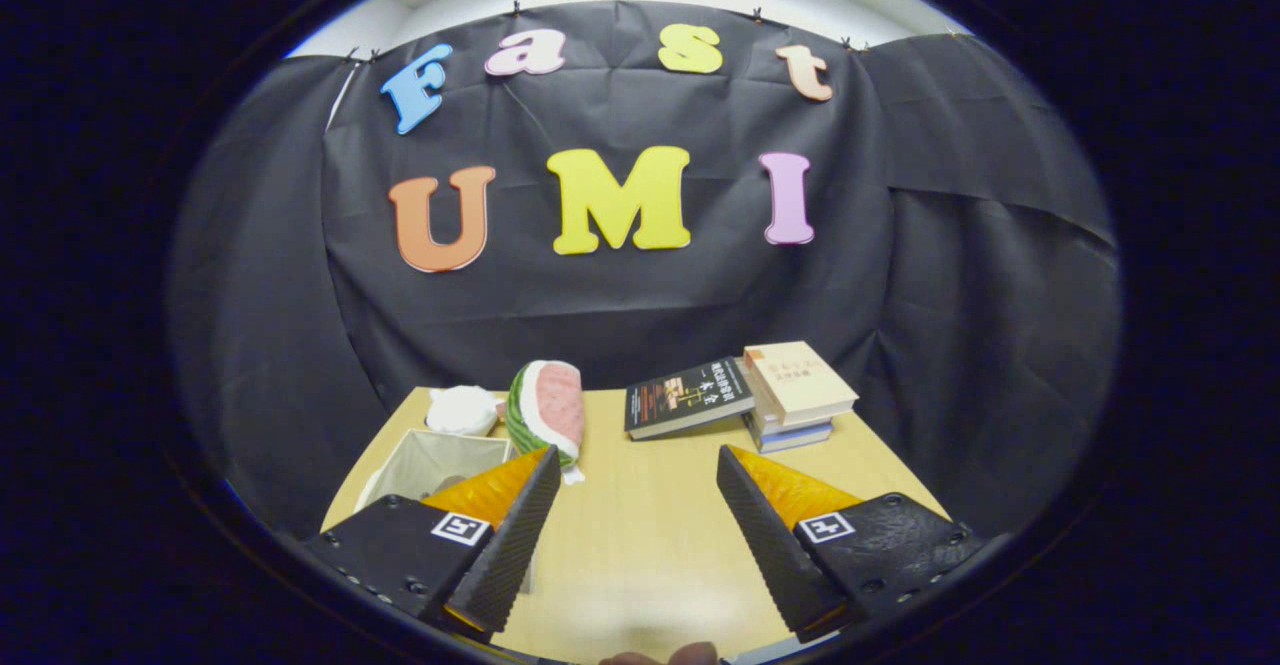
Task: Open the storage box then place both shoes into the box .Put the left shoe in first, then the right shoe, with the right side of both shoes facing outward in a uniform manner.
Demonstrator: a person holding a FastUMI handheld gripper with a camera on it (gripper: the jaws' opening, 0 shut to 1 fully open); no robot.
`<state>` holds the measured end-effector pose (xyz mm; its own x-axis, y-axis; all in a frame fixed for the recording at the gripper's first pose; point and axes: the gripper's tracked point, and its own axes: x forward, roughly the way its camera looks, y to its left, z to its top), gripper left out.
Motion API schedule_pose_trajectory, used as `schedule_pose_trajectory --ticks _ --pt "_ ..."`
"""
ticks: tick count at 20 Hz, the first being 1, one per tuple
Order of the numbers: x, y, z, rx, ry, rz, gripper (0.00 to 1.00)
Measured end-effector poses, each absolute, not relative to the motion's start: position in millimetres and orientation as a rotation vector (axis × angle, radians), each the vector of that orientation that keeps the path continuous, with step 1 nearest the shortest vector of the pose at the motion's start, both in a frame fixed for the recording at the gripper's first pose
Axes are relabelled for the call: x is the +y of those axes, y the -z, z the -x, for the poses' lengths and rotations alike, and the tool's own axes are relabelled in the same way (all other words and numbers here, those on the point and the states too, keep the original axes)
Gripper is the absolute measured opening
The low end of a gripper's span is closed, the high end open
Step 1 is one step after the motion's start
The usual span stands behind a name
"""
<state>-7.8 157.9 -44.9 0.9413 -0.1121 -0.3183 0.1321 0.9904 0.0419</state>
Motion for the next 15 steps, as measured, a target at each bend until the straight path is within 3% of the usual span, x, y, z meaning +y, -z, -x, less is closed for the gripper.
schedule_pose_trajectory --ticks 15 --pt "169.8 26.4 34.2 0.23 0.074 -0.114 0.96"
